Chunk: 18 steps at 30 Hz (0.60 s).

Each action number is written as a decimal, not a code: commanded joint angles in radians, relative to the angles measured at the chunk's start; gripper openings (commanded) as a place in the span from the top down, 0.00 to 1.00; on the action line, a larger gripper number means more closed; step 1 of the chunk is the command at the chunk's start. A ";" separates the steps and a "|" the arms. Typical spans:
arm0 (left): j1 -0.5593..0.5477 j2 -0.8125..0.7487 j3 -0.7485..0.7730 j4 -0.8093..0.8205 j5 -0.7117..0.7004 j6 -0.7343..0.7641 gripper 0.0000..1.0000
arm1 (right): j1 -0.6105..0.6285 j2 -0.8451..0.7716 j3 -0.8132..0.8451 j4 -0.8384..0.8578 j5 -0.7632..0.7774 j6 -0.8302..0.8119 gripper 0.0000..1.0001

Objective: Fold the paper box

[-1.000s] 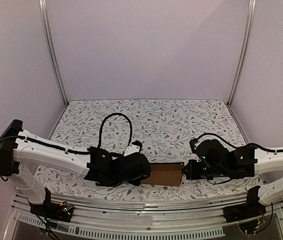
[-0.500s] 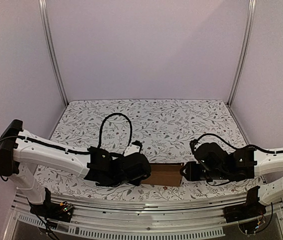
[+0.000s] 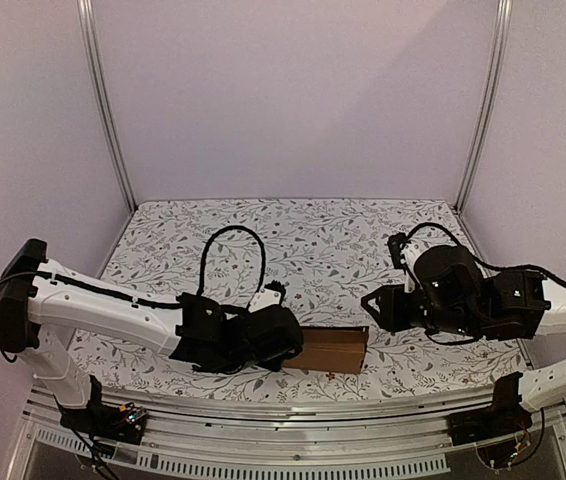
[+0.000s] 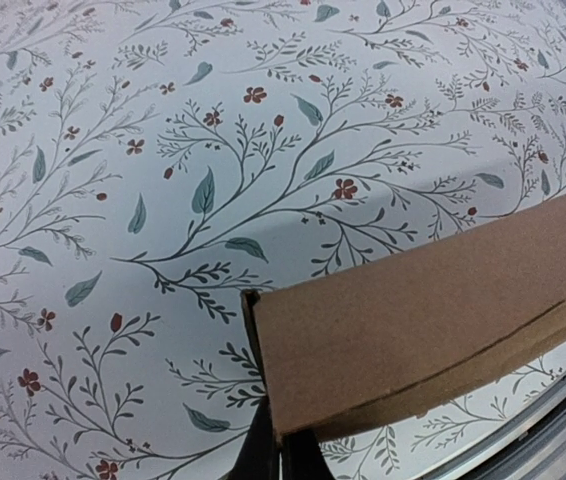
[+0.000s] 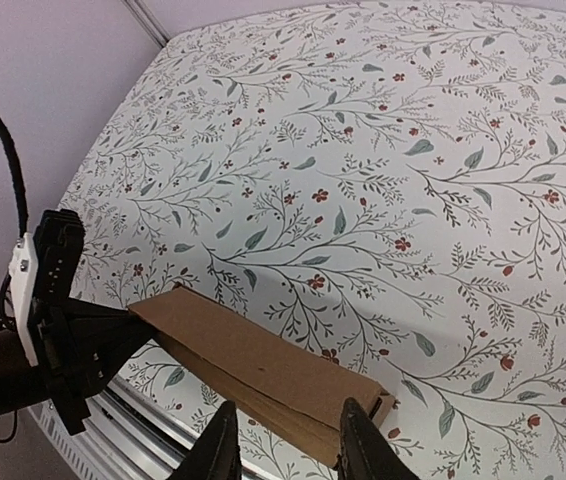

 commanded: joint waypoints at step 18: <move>-0.024 0.085 -0.046 -0.148 0.153 -0.010 1.00 | 0.043 0.195 -0.108 0.119 0.042 -0.025 1.00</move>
